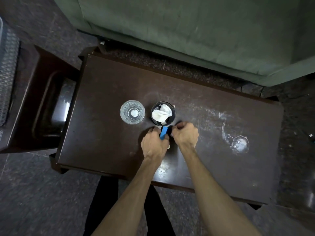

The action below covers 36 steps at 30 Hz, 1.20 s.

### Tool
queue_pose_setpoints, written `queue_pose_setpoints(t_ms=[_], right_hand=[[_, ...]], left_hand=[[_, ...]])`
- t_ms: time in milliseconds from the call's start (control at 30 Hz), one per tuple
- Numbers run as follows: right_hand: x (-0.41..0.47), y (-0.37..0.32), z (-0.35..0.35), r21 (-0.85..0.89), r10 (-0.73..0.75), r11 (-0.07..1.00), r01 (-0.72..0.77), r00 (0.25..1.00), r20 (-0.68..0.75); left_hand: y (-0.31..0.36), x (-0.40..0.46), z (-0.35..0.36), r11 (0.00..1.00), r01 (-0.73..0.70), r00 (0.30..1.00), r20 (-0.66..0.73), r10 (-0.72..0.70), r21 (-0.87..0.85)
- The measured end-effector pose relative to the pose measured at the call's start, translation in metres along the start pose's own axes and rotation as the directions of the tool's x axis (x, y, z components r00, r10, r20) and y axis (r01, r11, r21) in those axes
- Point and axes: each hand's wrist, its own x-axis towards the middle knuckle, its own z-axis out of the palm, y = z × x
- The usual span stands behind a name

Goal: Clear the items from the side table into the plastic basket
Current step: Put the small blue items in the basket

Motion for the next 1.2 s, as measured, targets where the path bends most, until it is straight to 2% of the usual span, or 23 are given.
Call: queue_pose_setpoints(t_ms=[133, 300, 533, 700, 767, 967, 1200], right_hand=[[-0.010, 0.021, -0.007, 0.098, -0.041, 0.994, 0.040, 0.999, 0.008], [-0.032, 0.042, -0.012, 0.054, -0.093, 0.994, 0.092, 0.996, 0.014], [-0.060, 0.065, -0.010, -0.053, -0.125, 0.990, 0.129, 0.989, 0.072], [-0.069, 0.058, 0.004, -0.161, -0.285, 0.933, 0.322, 0.934, 0.217], [-0.067, 0.055, 0.010, -0.175, -0.307, 0.920, 0.350, 0.924, 0.228], [-0.064, 0.047, 0.023, -0.204, -0.320, 0.913, 0.353, 0.931, 0.178], [-0.071, 0.037, 0.033, -0.035, -0.226, 0.973, 0.229, 0.971, 0.074]], left_hand=[[-0.015, -0.012, -0.005, 0.996, 0.023, 0.998, -0.052, -0.027, -0.089], [-0.032, -0.027, -0.013, 0.968, 0.084, 0.988, -0.103, -0.111, -0.235], [-0.036, -0.041, -0.008, 0.925, 0.127, 0.991, 0.012, -0.132, -0.358], [-0.037, -0.042, -0.003, 0.910, 0.158, 0.987, 0.101, -0.128, -0.384], [-0.038, -0.039, -0.003, 0.911, 0.159, 0.984, 0.136, -0.115, -0.380], [-0.046, -0.031, -0.006, 0.912, 0.149, 0.981, 0.170, -0.088, -0.382], [-0.060, -0.031, -0.016, 0.872, 0.186, 0.981, 0.138, -0.137, -0.452]])
